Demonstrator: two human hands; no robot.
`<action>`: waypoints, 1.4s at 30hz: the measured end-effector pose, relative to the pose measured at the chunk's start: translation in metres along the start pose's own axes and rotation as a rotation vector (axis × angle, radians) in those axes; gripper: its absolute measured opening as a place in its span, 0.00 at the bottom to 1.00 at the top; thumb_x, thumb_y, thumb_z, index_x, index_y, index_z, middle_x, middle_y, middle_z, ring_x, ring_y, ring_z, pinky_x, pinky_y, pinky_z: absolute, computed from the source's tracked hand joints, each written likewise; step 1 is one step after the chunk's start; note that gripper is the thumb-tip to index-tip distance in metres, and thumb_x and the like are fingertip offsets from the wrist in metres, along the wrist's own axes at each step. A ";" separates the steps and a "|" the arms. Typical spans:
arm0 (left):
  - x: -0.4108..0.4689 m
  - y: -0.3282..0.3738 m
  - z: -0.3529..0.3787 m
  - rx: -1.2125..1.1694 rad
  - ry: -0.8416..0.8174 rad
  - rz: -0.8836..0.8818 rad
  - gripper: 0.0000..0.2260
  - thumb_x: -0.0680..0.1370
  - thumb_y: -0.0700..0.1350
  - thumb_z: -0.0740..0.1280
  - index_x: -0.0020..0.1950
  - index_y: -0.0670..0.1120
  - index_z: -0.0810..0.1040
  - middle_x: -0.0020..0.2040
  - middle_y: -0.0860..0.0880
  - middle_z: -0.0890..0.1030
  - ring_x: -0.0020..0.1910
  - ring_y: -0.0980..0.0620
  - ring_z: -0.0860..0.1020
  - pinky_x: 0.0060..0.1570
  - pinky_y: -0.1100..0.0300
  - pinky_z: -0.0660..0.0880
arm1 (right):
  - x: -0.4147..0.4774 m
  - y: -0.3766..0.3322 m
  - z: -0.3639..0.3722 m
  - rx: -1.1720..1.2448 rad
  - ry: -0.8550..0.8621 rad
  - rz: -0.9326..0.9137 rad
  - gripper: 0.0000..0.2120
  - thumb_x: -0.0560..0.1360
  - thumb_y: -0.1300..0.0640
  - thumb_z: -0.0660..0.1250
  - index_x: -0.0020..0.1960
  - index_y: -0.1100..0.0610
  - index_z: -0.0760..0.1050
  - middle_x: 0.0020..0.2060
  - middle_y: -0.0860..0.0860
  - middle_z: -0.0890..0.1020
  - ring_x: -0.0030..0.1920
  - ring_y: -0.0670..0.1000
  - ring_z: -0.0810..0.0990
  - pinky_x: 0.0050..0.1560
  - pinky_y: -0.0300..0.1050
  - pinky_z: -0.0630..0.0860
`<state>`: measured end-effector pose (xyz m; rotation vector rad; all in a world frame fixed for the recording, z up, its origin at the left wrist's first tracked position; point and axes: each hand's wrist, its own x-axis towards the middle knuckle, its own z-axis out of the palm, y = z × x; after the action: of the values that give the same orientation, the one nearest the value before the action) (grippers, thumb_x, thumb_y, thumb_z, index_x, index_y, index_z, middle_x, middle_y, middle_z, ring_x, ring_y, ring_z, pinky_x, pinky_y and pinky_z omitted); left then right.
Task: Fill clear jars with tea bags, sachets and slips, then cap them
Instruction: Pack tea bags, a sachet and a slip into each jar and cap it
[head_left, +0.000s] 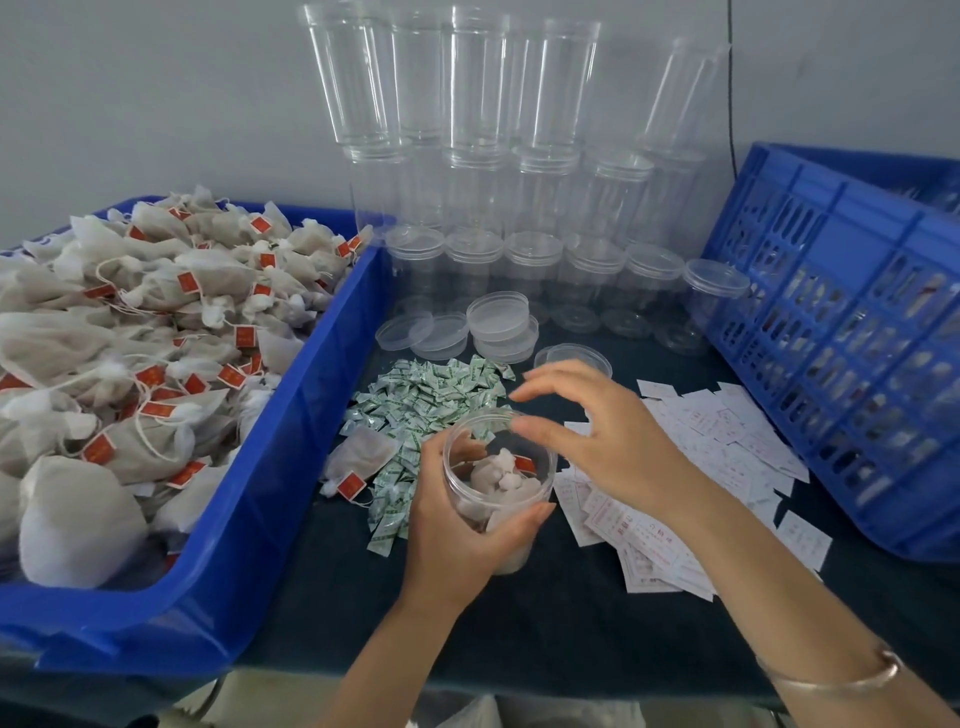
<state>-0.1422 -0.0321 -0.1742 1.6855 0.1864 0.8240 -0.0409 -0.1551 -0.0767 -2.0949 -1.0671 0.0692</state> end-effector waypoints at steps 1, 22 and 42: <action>0.000 0.000 0.000 -0.001 0.000 -0.001 0.34 0.60 0.58 0.78 0.62 0.57 0.68 0.55 0.56 0.77 0.57 0.56 0.77 0.55 0.69 0.72 | -0.006 0.005 -0.002 0.005 0.034 0.036 0.09 0.77 0.47 0.70 0.55 0.49 0.82 0.55 0.38 0.79 0.59 0.32 0.73 0.56 0.20 0.62; -0.001 0.000 0.000 -0.002 -0.003 0.012 0.34 0.61 0.57 0.78 0.62 0.56 0.68 0.56 0.54 0.77 0.58 0.54 0.77 0.56 0.68 0.72 | -0.096 0.053 0.053 -0.444 0.201 0.147 0.07 0.71 0.61 0.78 0.47 0.60 0.83 0.41 0.52 0.86 0.42 0.56 0.85 0.40 0.49 0.82; -0.001 0.001 0.000 -0.017 0.000 0.005 0.33 0.60 0.57 0.78 0.61 0.57 0.68 0.55 0.55 0.76 0.58 0.57 0.76 0.56 0.70 0.71 | -0.049 0.005 0.001 0.308 0.443 0.127 0.03 0.75 0.56 0.74 0.47 0.49 0.85 0.43 0.40 0.86 0.49 0.42 0.84 0.51 0.34 0.77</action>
<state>-0.1428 -0.0328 -0.1741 1.6706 0.1753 0.8270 -0.0695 -0.1908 -0.0940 -1.7834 -0.6128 -0.1539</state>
